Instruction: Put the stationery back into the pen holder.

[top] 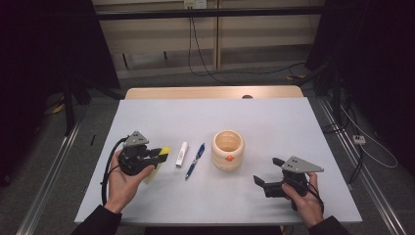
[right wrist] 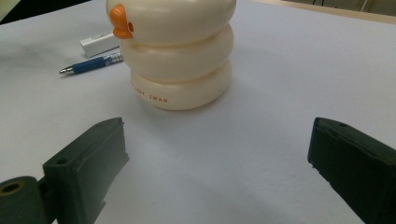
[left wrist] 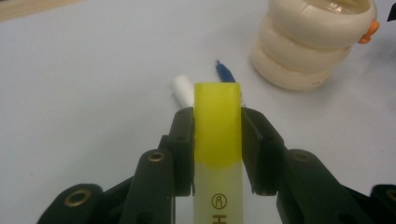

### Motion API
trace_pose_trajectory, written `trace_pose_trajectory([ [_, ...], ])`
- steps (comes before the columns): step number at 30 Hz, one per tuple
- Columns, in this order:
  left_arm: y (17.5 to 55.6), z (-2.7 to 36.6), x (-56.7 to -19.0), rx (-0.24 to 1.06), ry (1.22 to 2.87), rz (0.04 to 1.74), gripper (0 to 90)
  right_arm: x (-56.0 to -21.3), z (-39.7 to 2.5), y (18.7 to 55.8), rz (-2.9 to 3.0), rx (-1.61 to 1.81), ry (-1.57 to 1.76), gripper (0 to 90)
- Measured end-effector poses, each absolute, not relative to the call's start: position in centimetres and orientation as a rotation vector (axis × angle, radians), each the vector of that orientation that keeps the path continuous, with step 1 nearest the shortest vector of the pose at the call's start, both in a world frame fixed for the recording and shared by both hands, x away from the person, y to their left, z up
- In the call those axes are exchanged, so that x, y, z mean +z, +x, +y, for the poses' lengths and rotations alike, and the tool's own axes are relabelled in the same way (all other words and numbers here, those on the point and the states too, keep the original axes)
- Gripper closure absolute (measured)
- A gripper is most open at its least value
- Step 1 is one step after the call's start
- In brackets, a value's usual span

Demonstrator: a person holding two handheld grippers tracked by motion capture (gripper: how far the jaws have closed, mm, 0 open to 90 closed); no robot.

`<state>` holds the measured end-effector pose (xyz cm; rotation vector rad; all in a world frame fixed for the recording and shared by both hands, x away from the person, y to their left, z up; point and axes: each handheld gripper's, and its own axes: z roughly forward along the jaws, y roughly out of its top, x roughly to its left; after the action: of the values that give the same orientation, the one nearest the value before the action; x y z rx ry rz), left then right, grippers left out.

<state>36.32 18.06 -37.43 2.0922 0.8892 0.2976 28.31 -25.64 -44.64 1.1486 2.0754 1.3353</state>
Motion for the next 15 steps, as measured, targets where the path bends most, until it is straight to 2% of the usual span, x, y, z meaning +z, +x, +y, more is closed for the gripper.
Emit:
trace_pose_trajectory([
  [15, 37.4, 14.6, -35.3, 0.318, 2.034, 0.776, 67.5, -44.6, -25.8, 28.2, 2.064, 1.340, 1.164, 3.7],
])
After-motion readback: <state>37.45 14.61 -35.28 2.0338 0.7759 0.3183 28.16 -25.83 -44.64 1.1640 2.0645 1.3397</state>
